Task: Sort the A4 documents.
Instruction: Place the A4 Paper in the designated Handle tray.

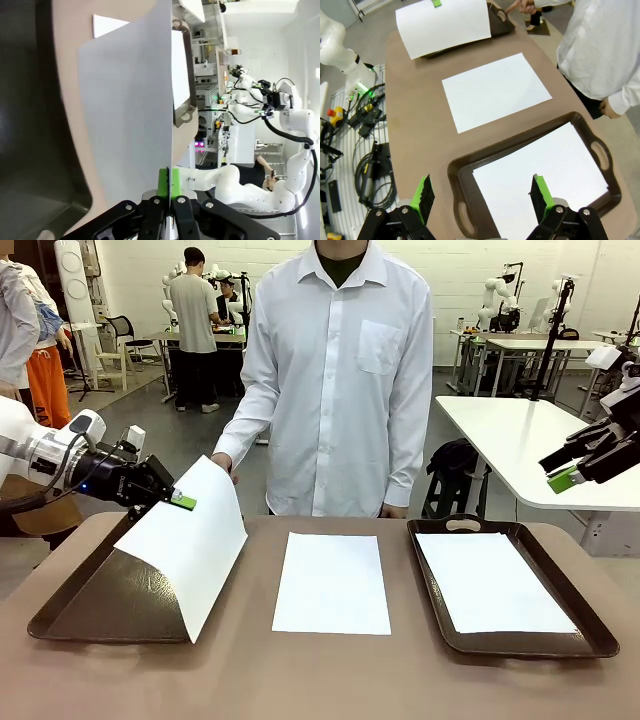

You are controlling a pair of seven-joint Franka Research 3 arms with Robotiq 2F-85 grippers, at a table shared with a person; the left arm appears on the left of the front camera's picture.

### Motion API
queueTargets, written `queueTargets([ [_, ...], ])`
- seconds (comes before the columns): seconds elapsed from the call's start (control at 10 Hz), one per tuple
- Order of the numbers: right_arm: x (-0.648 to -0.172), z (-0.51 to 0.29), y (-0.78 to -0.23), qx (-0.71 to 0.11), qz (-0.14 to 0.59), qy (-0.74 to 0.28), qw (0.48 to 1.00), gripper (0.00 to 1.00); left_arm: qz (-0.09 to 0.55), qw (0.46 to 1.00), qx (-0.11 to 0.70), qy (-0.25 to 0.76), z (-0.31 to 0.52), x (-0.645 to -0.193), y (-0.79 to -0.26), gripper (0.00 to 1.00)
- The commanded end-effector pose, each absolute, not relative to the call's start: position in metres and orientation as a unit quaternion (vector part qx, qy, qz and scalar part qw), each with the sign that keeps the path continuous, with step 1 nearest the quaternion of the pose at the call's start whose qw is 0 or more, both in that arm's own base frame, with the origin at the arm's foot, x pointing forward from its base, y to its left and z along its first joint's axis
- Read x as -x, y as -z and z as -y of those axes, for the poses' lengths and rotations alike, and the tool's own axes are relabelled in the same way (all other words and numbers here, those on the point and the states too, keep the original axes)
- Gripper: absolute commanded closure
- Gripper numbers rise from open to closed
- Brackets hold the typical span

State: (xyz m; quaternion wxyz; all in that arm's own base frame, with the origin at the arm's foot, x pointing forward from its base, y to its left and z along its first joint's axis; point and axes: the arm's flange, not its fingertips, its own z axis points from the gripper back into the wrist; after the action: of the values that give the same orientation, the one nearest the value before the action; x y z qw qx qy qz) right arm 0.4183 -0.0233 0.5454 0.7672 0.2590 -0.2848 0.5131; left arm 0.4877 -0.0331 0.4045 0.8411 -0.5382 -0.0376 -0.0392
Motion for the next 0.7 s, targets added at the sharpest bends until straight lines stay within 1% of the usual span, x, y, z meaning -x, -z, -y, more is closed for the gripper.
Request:
queueTargets([
  [0.0,-0.419,0.022,-0.545,-0.256,0.283,-0.515,0.768,0.0,0.025,0.862,0.504,0.047,0.015,-0.505,-0.411,0.99],
  [0.3,-0.419,0.022,-0.545,-0.256,0.283,-0.515,0.768,0.0,0.041,0.887,0.459,0.033,-0.005,-0.505,-0.419,0.99],
  [0.6,-0.419,0.022,-0.545,-0.256,0.283,-0.515,0.768,0.0,0.038,0.914,0.404,0.011,-0.014,-0.503,-0.413,0.99],
])
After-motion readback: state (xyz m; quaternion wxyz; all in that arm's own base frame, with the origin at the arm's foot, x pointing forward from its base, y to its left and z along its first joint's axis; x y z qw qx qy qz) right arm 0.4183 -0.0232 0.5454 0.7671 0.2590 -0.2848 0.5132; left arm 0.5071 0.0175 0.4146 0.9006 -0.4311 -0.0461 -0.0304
